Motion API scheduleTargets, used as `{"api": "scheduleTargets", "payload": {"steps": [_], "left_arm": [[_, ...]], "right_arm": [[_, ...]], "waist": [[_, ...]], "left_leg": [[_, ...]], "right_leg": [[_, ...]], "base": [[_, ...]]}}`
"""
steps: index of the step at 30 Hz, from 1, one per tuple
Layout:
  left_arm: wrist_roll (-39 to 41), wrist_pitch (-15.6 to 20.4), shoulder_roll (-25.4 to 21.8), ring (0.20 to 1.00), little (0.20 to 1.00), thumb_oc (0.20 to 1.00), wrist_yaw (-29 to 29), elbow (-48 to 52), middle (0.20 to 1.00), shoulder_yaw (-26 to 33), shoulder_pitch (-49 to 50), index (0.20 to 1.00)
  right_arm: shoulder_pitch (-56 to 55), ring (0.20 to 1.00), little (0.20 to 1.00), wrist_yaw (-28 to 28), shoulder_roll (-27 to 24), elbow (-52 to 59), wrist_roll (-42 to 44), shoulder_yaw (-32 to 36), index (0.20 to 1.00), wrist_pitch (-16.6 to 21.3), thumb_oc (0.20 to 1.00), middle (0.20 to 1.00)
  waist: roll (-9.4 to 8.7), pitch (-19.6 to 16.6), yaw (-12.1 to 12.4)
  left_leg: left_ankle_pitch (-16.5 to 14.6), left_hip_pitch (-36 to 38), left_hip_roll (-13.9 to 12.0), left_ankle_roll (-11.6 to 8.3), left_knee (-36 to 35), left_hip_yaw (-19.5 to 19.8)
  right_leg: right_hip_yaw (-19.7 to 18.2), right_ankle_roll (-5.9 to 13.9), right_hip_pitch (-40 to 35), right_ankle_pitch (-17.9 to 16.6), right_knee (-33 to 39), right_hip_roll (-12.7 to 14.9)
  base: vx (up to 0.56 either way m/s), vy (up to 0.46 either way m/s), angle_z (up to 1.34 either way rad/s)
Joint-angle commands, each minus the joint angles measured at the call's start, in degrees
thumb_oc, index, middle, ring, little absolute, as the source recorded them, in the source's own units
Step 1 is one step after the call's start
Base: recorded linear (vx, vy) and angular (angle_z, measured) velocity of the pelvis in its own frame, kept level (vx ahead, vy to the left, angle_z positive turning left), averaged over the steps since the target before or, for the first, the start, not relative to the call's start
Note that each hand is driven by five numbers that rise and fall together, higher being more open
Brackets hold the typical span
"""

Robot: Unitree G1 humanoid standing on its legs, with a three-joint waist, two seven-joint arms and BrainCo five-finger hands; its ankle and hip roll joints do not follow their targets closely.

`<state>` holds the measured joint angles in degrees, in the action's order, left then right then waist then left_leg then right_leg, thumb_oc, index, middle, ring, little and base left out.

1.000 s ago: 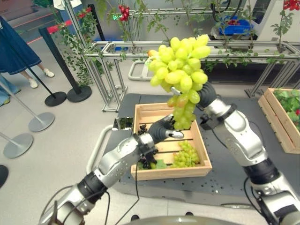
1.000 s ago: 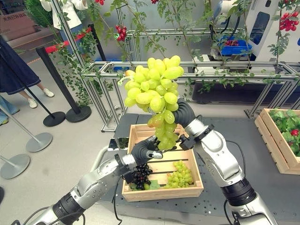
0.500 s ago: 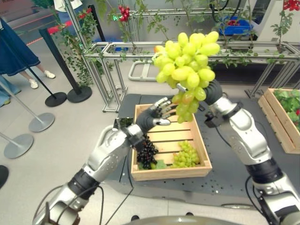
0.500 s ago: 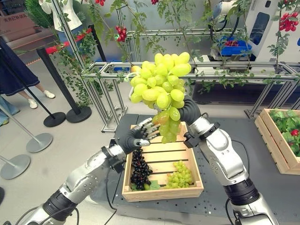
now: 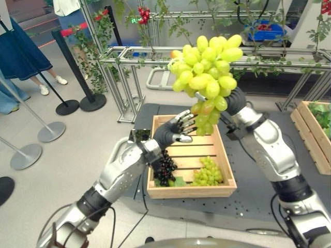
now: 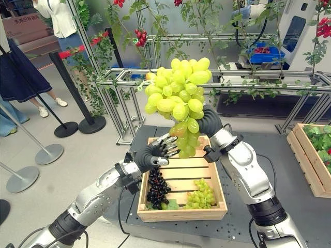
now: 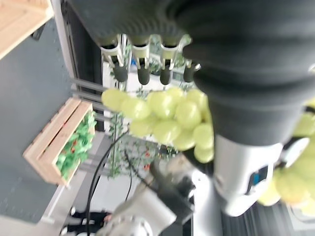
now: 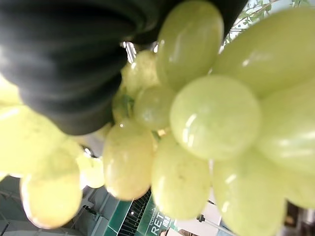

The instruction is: Pick up the fruits from the basket on one side to the basket on the other side

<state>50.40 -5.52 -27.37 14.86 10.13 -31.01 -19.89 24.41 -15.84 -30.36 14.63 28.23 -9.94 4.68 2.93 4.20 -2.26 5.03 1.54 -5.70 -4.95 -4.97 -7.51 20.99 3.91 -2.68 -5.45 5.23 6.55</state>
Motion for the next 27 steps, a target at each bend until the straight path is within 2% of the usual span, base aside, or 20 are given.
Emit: {"api": "scheduleTargets", "payload": {"steps": [1,15,27], "left_arm": [[2.13,1.85,-0.33,1.000,1.000,1.000,1.22,2.15,1.000,-2.16,-6.94,1.000],[1.52,0.94,0.83,1.000,1.000,1.000,2.36,2.54,1.000,-7.12,-10.28,1.000],[-0.11,1.17,0.65,1.000,1.000,1.000,2.69,2.74,1.000,-6.35,-9.97,1.000]], "right_arm": [[5.15,0.200,0.200,-0.07,1.40,2.52,2.13,1.96,0.200,3.36,0.200,0.200],[7.16,0.200,0.200,-1.60,2.50,1.03,5.48,-1.68,0.200,2.40,0.200,0.200],[4.81,0.200,0.200,-1.92,3.60,0.87,5.74,-1.09,0.200,2.14,0.200,0.200]], "waist": [[-3.51,-1.02,-0.05],[-3.27,-0.72,-0.72],[-3.24,-0.69,-1.07]], "left_leg": [[-5.29,2.63,1.46,1.22,1.44,-0.45],[-5.40,2.32,1.45,1.26,1.63,-0.51],[-5.53,2.42,1.48,1.36,1.58,-0.48]], "right_leg": [[0.92,4.83,-2.74,5.17,-1.37,2.52],[0.35,4.80,-2.27,5.13,-1.52,2.62],[0.20,4.74,-2.19,5.25,-1.63,2.62]], "base": [[0.00,0.000,0.00],[0.00,0.000,0.00],[0.00,0.000,0.00]]}}
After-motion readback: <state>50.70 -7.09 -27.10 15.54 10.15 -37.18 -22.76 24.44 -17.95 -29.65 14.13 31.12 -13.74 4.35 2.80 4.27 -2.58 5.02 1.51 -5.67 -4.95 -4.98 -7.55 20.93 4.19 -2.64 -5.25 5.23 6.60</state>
